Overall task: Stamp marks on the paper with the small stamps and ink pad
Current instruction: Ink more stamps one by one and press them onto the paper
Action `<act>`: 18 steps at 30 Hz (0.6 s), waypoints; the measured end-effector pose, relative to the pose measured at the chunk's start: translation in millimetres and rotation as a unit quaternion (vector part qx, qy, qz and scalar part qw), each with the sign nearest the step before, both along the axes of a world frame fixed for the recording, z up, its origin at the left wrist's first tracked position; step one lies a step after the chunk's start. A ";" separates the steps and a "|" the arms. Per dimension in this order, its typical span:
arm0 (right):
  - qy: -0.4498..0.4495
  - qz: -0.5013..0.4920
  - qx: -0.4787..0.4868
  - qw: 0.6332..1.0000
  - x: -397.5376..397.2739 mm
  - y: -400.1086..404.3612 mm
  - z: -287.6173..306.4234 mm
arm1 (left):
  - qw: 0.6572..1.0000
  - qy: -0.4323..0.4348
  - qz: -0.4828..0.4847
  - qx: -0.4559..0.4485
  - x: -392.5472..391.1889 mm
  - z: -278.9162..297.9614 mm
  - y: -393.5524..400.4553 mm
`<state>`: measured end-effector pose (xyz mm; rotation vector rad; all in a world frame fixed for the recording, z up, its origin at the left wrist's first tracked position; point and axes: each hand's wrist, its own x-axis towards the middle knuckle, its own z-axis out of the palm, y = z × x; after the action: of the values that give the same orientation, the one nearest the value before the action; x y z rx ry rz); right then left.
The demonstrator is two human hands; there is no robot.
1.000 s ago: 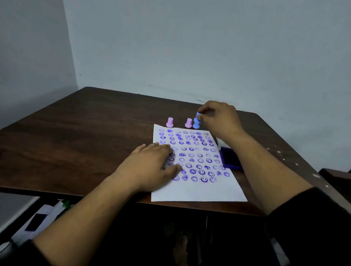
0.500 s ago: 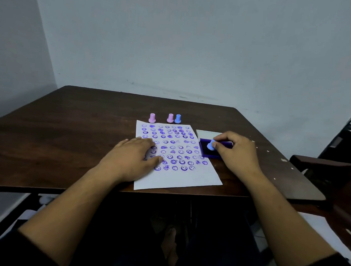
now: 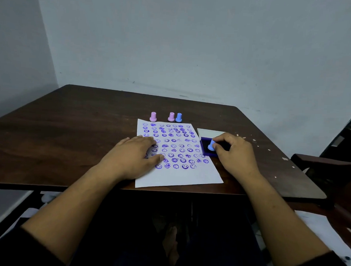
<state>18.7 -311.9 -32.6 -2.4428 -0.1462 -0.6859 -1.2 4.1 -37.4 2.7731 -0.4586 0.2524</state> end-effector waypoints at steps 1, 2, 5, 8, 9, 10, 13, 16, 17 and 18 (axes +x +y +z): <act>-0.005 -0.001 -0.005 1.000 -0.8 0.3 0.1 | 1.000 0.000 0.001 -0.001 -0.1 0.3 0.1; -0.008 -0.003 -0.008 1.000 -1.4 0.6 0.3 | 1.000 -0.001 0.001 -0.002 -0.1 0.3 0.3; -0.005 -0.007 -0.011 1.000 -2.5 0.8 0.2 | 1.000 -0.003 0.000 0.000 0.4 -0.8 1.0; -0.004 -0.007 -0.012 1.000 -2.9 1.3 0.4 | 1.000 -0.003 -0.001 0.002 0.8 -0.5 0.8; -0.005 -0.006 -0.012 1.000 -2.9 1.5 0.5 | 1.000 -0.003 -0.001 0.002 0.8 -0.3 0.6; -0.008 -0.006 -0.011 1.000 -2.8 1.7 0.7 | 1.000 -0.003 -0.002 0.002 0.9 -0.3 0.4; -0.007 -0.005 -0.012 1.000 -2.3 1.8 1.0 | 1.000 -0.004 -0.002 0.005 1.2 -0.7 0.9; 0.009 -0.003 -0.014 1.000 -1.8 1.4 0.2 | 1.000 -0.001 -0.001 0.007 1.9 -1.3 1.1; 0.008 -0.003 -0.015 1.000 -1.5 1.1 -0.3 | 1.000 0.000 -0.003 0.008 2.2 -1.3 0.9; 0.005 -0.004 -0.017 1.000 -1.2 1.0 -0.7 | 1.000 0.001 -0.003 0.009 2.5 -1.3 0.8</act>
<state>17.5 -310.8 -33.3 -2.4801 -0.1454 -0.6792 1.3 4.9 -38.7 2.7885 -0.4704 0.2457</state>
